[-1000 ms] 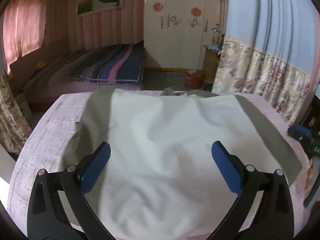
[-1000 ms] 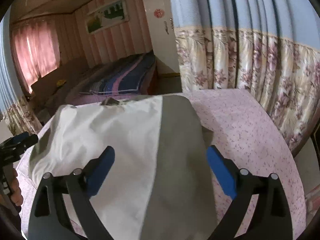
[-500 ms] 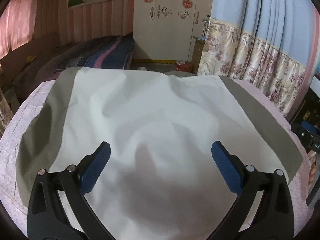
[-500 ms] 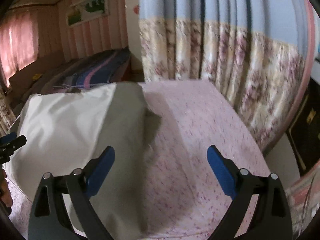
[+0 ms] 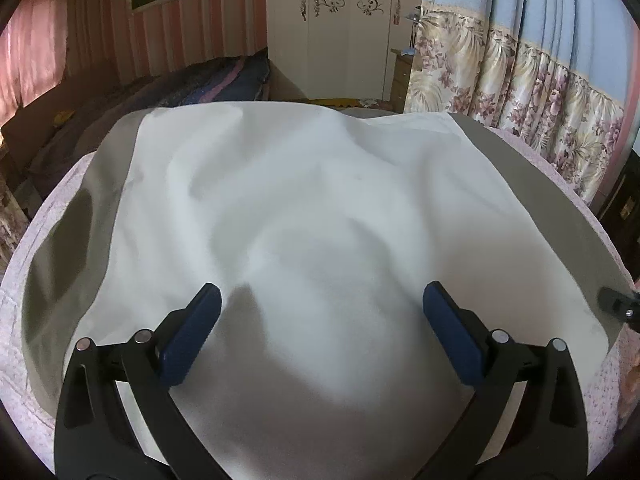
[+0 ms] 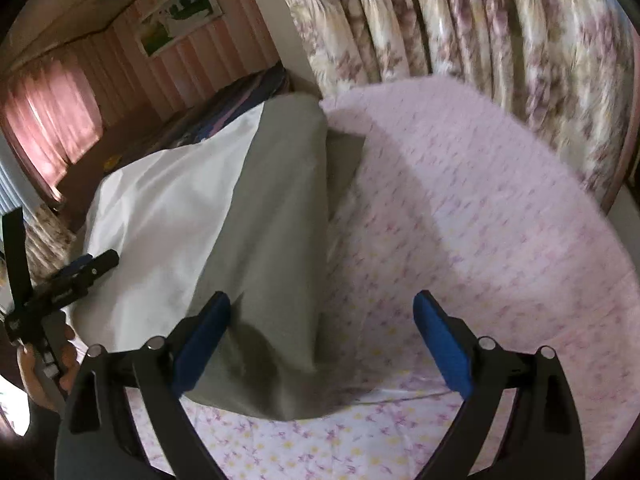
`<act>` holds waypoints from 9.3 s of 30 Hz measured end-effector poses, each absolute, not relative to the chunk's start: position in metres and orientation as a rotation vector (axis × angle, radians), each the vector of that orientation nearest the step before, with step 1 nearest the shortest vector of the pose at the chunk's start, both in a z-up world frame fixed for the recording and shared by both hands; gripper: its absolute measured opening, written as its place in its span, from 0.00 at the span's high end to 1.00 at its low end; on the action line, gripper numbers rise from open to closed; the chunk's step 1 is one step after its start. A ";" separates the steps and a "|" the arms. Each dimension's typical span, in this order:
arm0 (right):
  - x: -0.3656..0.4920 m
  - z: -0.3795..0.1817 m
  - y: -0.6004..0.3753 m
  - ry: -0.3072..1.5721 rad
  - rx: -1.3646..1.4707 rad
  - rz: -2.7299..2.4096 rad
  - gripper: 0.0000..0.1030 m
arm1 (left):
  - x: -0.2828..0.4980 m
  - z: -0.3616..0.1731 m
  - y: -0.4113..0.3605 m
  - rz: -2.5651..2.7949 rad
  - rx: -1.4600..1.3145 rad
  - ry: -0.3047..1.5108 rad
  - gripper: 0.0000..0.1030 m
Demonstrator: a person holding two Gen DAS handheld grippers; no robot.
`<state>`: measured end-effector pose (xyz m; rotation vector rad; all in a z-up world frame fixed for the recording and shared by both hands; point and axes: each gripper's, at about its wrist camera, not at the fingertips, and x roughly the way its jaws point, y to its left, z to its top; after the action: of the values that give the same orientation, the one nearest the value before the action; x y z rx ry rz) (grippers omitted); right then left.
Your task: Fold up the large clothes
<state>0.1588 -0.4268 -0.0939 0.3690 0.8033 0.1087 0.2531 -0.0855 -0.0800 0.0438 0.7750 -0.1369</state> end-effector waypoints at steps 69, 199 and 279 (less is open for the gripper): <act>0.180 -0.107 -0.376 0.849 0.449 0.169 0.48 | 0.241 -0.091 -0.091 -0.210 0.073 0.837 0.05; 0.112 -0.004 0.010 0.729 -0.366 0.534 0.22 | 0.171 -0.061 0.190 -0.132 0.095 0.821 0.35; 0.171 -0.043 -0.072 0.655 -0.122 0.292 0.25 | 0.207 -0.079 0.138 -0.048 0.157 0.824 0.74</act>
<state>0.1711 -0.0719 -0.0430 -0.1221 0.6551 0.2917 0.2066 0.1384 -0.0789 0.1569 0.8236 -0.0479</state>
